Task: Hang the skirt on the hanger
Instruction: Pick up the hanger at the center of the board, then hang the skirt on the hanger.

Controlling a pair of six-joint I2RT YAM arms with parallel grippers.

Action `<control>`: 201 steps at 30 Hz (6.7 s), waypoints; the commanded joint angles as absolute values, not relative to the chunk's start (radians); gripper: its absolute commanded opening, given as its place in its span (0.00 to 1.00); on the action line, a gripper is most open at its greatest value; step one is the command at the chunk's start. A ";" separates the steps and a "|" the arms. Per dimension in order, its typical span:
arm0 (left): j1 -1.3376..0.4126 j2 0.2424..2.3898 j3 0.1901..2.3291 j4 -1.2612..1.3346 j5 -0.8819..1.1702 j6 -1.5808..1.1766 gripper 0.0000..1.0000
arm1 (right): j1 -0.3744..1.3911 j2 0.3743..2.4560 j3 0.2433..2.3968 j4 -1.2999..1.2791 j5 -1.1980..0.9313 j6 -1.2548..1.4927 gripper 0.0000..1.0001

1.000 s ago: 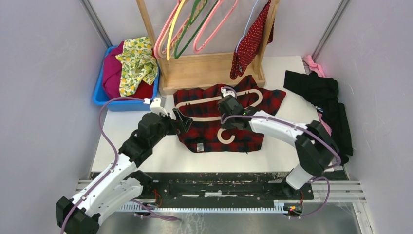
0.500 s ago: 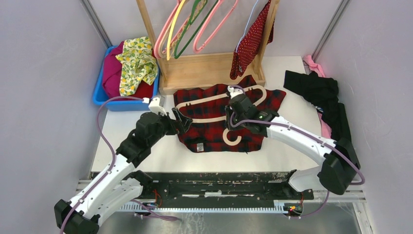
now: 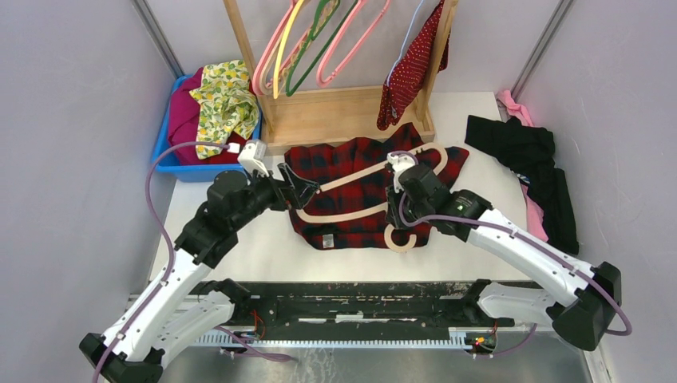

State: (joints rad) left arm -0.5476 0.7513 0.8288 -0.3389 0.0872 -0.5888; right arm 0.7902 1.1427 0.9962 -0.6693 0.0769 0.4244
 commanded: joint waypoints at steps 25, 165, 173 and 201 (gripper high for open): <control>-0.574 1.035 0.737 -0.034 0.721 -0.631 0.99 | 1.053 1.035 1.069 -0.744 -0.095 0.218 0.11; -0.631 0.650 0.521 -0.024 0.287 -0.986 0.99 | 1.055 0.385 0.711 -0.439 0.216 0.870 0.01; -0.684 0.818 0.644 -0.350 0.078 -0.725 0.99 | 1.053 0.251 0.816 -0.855 0.216 0.911 0.01; -1.005 1.549 1.088 -0.643 -0.640 -0.521 0.84 | 1.050 0.208 0.813 -1.077 0.026 0.896 0.02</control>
